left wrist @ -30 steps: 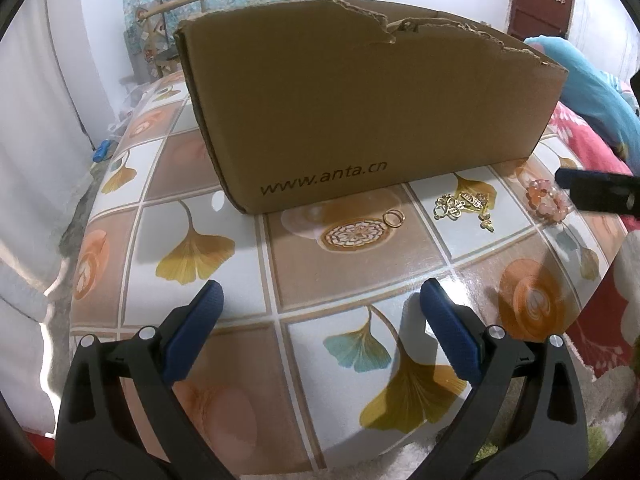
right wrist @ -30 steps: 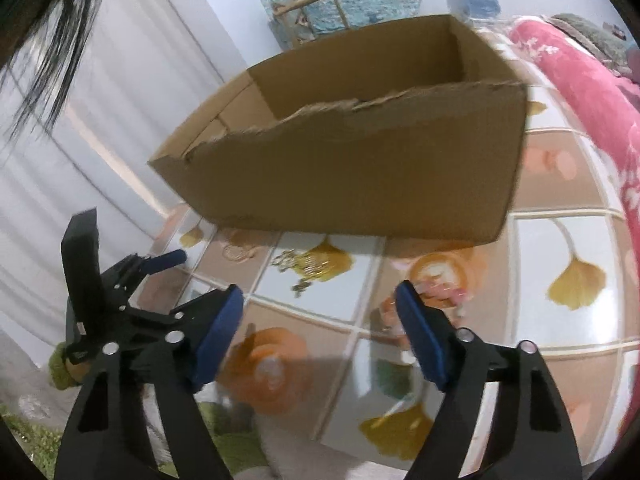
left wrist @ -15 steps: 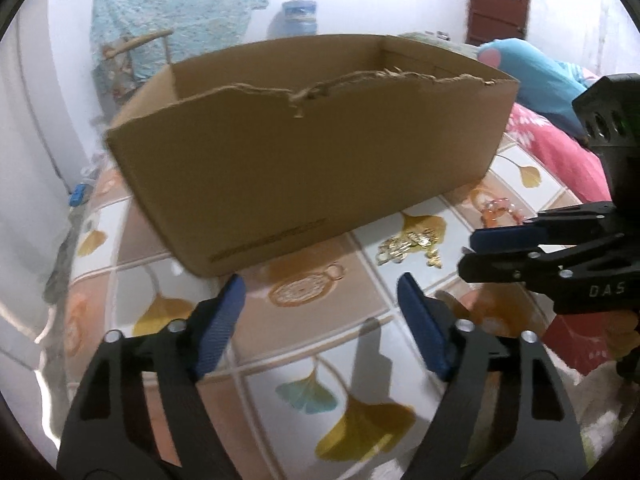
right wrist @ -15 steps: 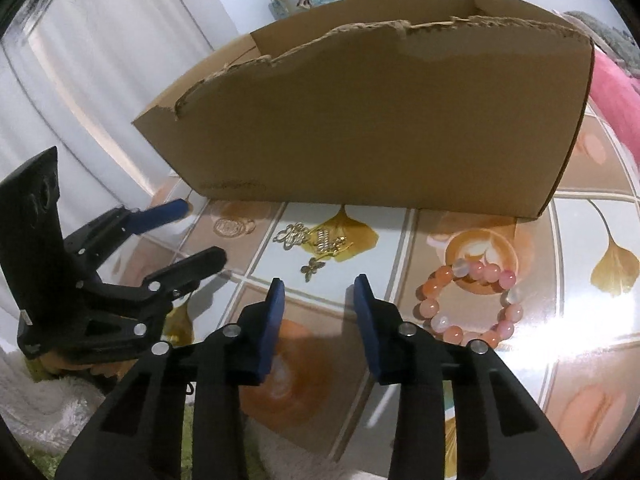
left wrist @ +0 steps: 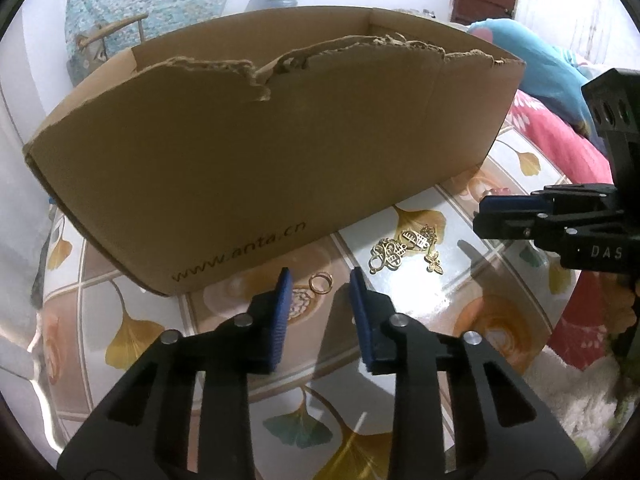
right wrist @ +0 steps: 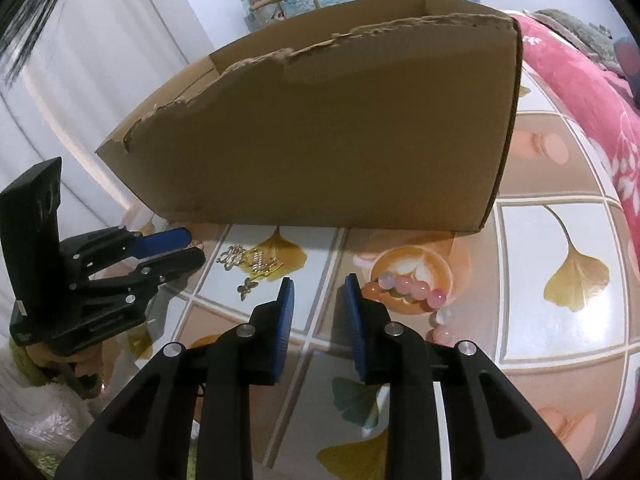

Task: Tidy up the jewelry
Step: 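Lower the left gripper onto the small gold ring and close it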

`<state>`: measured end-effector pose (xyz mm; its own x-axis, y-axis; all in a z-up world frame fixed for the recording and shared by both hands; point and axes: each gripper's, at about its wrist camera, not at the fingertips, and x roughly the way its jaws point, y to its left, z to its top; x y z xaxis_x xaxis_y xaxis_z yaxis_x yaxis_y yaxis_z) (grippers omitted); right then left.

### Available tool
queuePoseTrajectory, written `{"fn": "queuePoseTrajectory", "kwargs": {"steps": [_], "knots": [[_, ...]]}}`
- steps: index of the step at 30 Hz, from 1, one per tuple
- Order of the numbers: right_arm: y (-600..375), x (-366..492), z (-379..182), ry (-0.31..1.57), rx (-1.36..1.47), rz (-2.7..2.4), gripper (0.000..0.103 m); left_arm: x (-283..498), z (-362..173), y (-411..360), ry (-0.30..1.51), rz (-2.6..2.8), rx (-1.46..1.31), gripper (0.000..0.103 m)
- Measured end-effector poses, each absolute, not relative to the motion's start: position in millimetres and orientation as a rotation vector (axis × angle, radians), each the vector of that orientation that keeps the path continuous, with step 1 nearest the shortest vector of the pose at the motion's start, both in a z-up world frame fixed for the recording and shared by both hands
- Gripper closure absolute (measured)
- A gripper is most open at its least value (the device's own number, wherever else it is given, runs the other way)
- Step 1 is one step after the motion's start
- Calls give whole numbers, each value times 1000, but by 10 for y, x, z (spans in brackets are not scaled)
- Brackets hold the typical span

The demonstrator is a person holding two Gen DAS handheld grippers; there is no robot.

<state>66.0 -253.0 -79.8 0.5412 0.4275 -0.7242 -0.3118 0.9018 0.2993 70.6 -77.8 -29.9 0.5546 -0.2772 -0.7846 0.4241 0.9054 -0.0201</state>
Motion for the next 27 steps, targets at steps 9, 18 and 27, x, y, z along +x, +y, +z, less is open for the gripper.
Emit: {"fn": "queuePoseTrajectory", "kwargs": {"steps": [9, 18, 27], "knots": [[-2541, 585, -769, 880, 154, 448, 77, 726, -282, -829, 883, -429, 226, 92], [-2570, 500, -709, 873, 141, 459, 77, 645, -278, -849, 889, -413, 225, 93], [-2361, 525, -672, 877, 78, 501, 77, 518, -285, -724, 895, -369, 191, 93]]}}
